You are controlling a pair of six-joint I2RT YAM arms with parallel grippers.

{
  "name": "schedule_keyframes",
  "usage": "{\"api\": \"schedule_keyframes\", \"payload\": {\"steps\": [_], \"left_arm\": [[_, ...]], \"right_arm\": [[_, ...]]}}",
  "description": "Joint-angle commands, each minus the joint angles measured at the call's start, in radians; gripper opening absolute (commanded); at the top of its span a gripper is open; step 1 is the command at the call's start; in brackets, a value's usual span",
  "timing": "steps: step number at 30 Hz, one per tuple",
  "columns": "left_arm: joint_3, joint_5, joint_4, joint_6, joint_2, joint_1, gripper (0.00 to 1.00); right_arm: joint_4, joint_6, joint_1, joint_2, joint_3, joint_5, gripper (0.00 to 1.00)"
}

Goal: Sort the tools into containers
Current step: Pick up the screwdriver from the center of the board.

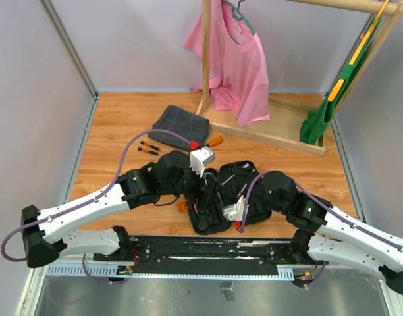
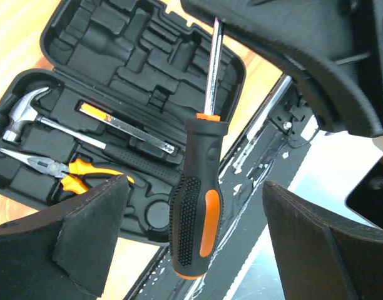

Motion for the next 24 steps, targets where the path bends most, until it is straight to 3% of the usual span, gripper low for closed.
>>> {"api": "schedule_keyframes", "payload": {"steps": [1,8,16,24], "left_arm": [[-0.02,-0.038,0.001,0.021,0.024,-0.025,0.9],[-0.05,0.004,0.04,0.035,0.05,-0.035,0.78],[-0.043,0.016,0.047,0.049,0.056,-0.036,0.44],[-0.044,-0.009,0.057,0.034,0.061,-0.036,0.07]], "right_arm": [[0.048,-0.021,0.013,-0.021,0.039,-0.003,0.01],[0.047,-0.015,0.015,-0.017,0.042,-0.009,0.01],[0.036,-0.008,0.015,-0.02,0.039,-0.022,0.02],[0.033,0.001,0.015,-0.032,0.03,-0.037,0.26]]}}
